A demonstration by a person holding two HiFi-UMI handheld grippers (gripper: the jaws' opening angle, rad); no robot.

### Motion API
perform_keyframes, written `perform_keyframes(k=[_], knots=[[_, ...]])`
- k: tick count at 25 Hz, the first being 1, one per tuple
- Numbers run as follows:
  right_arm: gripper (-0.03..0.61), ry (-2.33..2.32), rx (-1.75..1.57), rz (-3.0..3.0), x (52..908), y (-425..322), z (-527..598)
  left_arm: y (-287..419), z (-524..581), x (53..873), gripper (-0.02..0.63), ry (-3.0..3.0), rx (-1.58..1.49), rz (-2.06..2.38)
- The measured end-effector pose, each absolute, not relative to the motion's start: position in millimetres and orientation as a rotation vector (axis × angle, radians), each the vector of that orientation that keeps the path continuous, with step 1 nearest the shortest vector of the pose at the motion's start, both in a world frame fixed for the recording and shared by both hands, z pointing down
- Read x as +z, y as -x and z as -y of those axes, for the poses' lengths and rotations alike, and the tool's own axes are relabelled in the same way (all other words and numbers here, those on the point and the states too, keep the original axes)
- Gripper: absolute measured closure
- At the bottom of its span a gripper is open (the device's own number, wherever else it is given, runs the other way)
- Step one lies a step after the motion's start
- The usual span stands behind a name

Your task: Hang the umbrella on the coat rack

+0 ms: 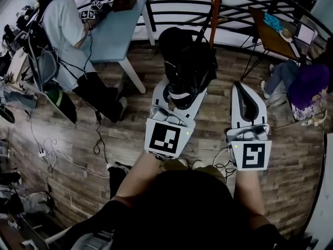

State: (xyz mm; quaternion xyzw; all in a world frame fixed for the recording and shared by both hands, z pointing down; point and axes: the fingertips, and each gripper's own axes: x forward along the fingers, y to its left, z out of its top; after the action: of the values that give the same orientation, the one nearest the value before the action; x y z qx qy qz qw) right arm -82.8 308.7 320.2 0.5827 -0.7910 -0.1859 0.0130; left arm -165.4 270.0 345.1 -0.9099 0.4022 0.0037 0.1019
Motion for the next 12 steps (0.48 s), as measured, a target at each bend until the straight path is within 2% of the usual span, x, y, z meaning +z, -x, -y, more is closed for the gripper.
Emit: perform_keyframes(k=[12], knots=[[0.551,-1.803,-0.614,2.449,312.4,91.2,-291.2,174.6,-254.8,337.8,0.373,2.683,0.018,-1.191]])
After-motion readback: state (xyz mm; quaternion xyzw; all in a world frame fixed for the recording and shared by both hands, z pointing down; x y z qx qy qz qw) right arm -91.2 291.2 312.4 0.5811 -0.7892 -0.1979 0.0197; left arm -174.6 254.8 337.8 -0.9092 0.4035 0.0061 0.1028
